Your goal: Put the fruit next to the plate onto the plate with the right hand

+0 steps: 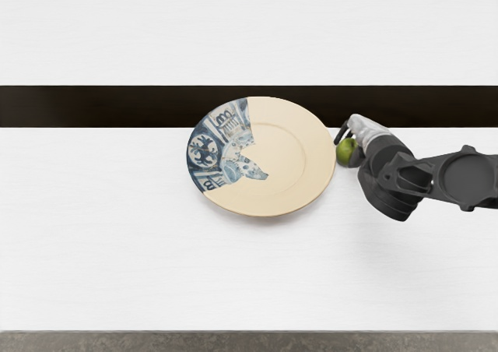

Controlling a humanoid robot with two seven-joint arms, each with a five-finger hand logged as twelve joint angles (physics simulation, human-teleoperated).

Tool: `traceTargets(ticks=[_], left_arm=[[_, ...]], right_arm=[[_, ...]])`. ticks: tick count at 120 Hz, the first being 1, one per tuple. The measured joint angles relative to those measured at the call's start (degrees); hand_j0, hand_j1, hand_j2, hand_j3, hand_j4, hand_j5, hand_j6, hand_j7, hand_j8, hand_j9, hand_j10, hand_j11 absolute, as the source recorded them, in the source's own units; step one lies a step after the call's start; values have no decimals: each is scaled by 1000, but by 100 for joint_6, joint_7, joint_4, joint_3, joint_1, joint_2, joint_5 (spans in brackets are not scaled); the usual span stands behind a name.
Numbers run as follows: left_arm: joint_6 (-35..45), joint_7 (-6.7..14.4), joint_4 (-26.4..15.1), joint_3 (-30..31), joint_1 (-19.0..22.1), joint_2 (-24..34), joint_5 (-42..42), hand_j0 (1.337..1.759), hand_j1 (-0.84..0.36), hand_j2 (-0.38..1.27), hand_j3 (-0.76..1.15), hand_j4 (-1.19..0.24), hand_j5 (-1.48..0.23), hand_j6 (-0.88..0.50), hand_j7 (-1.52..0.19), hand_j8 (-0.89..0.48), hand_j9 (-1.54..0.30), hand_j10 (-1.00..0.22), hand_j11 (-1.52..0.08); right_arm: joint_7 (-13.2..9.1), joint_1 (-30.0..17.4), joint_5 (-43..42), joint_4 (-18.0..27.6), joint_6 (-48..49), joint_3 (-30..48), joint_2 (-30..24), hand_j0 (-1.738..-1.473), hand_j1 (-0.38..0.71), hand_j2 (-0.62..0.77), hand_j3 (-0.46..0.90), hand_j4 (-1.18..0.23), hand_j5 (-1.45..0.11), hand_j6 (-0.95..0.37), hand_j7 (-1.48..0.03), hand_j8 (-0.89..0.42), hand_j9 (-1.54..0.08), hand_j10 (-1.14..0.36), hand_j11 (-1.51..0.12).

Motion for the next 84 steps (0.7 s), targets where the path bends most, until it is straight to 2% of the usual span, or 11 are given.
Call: traceTargets(ticks=[33,52,69,78,84], left_arm=[[0,0,0,1,0,0,-1,1658,337,2,0,-10,-13,-10,-13,-10,-13,-10,-13],[0,0,1,1,0,0,-1,1658,337,2,0,-10,-13,-10,-13,-10,-13,-10,-13],[0,0,0,1,0,0,1,1658,337,2,0,-10,-13,-10,-13,-10,-13,-10,-13],[0,0,0,1,0,0,0,1658,337,2,0,-10,-13,-10,-13,-10,-13,-10,-13],[0,0,0,1,0,0,-1,1658,337,2,0,-10,-13,-10,-13,-10,-13,-10,-13]], right_arm=[[0,-13,29,-18,-3,23,-95,-1649,246,167,0,-667,-883,-448,-874,-438,-898,-659,-902],[-5,-48,22,-25,-3,53,-136,-1649,218,204,-1,-719,-945,-476,-939,-474,-962,-710,-964],[-8,-75,127,-53,10,165,-163,-1649,201,227,1,-760,-1038,-452,-1010,-460,-1050,-754,-1053],[-6,-76,171,-97,14,199,-181,-1651,236,347,2,-776,-1079,-436,-1039,-438,-1090,-770,-1094],[-7,-75,190,-134,16,214,-188,-1651,253,364,1,-784,-1101,-432,-1053,-406,-1104,-779,-1108]])
